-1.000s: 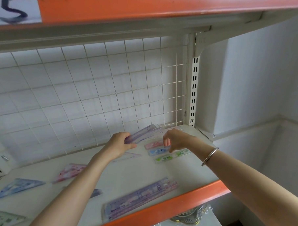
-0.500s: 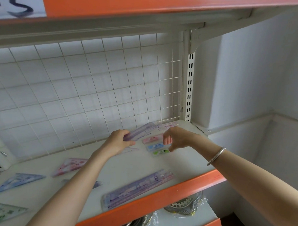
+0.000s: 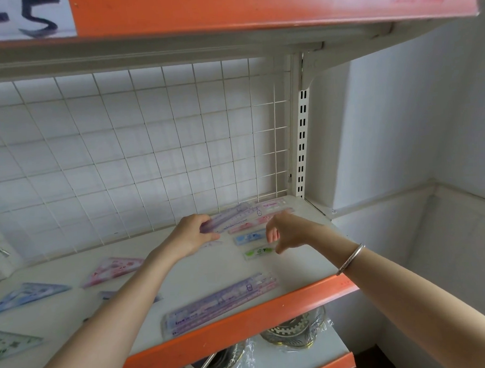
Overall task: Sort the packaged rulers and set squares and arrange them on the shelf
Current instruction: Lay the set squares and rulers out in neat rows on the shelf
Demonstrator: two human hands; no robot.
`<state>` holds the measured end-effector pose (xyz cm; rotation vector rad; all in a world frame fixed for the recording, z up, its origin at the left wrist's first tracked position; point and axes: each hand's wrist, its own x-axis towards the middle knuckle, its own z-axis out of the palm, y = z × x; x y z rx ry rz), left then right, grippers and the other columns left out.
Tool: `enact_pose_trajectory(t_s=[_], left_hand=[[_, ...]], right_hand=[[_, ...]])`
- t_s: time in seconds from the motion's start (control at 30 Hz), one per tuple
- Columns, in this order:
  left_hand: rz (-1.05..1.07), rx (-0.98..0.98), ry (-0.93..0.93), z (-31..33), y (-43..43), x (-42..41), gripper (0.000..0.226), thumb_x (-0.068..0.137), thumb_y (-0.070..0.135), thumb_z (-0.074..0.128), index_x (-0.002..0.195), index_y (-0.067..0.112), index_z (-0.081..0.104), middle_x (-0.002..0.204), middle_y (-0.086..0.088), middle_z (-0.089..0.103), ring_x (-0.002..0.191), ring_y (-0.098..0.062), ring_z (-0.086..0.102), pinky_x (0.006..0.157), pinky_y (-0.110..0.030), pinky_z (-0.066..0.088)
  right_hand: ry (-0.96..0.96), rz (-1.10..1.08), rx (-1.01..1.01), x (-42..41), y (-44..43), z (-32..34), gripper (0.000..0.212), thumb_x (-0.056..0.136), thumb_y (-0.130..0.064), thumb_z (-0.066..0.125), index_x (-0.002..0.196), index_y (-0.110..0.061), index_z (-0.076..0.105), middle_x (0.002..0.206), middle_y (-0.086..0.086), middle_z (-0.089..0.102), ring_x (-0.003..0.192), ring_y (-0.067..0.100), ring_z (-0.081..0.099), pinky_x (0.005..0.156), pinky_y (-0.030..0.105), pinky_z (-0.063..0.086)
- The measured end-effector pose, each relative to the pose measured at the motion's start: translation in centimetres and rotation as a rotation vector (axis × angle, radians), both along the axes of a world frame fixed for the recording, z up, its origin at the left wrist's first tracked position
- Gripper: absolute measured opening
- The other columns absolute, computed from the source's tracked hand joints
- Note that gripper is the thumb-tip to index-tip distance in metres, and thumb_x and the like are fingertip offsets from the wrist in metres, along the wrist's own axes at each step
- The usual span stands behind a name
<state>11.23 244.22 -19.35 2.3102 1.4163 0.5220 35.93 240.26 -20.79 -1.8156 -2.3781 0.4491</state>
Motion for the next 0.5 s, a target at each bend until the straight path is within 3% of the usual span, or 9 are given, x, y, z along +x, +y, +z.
enact_pose_trajectory(t_s=[0.1, 0.23, 0.33, 0.5], left_hand=[[-0.008, -0.012, -0.002, -0.3, -0.1, -0.1, 0.035, 0.085, 0.024, 0.07, 0.064, 0.026, 0.042, 0.063, 0.008, 0.041, 0.06, -0.01, 0.038, 0.053, -0.025, 0.025], [-0.002, -0.019, -0.014, -0.6, -0.1, -0.1, 0.035, 0.085, 0.025, 0.07, 0.064, 0.023, 0.042, 0.063, 0.006, 0.041, 0.061, -0.012, 0.038, 0.054, -0.026, 0.025], [0.012, -0.038, -0.038, -0.7, -0.1, 0.1, 0.03, 0.087, 0.026, 0.068, 0.069, 0.019, 0.046, 0.067, 0.004, 0.047, 0.062, -0.013, 0.041, 0.054, -0.026, 0.027], [-0.025, -0.098, -0.064, -0.9, -0.1, 0.1, 0.021, 0.091, 0.027, 0.063, 0.093, 0.007, 0.06, 0.07, 0.003, 0.056, 0.067, -0.017, 0.05, 0.065, -0.029, 0.036]], right_hand=[[0.008, 0.005, -0.006, 0.1, -0.4, -0.2, 0.026, 0.074, -0.008, 0.074, 0.1, -0.009, 0.069, 0.1, 0.003, 0.068, 0.082, 0.008, 0.055, 0.063, 0.008, 0.037], [0.196, -0.078, 0.062, -0.2, 0.1, -0.1, 0.025, 0.077, -0.012, 0.075, 0.101, -0.006, 0.069, 0.093, 0.003, 0.068, 0.082, 0.011, 0.059, 0.076, 0.017, 0.047], [0.624, -0.258, 0.078, -1.5, 0.6, 0.3, 0.027, 0.082, -0.02, 0.073, 0.101, -0.002, 0.067, 0.082, 0.002, 0.065, 0.071, 0.012, 0.061, 0.07, 0.018, 0.05], [1.411, -0.375, -0.261, -3.8, 0.3, 1.4, 0.012, 0.091, -0.01, 0.061, 0.092, 0.001, 0.06, 0.083, 0.015, 0.062, 0.07, 0.024, 0.066, 0.068, 0.024, 0.058]])
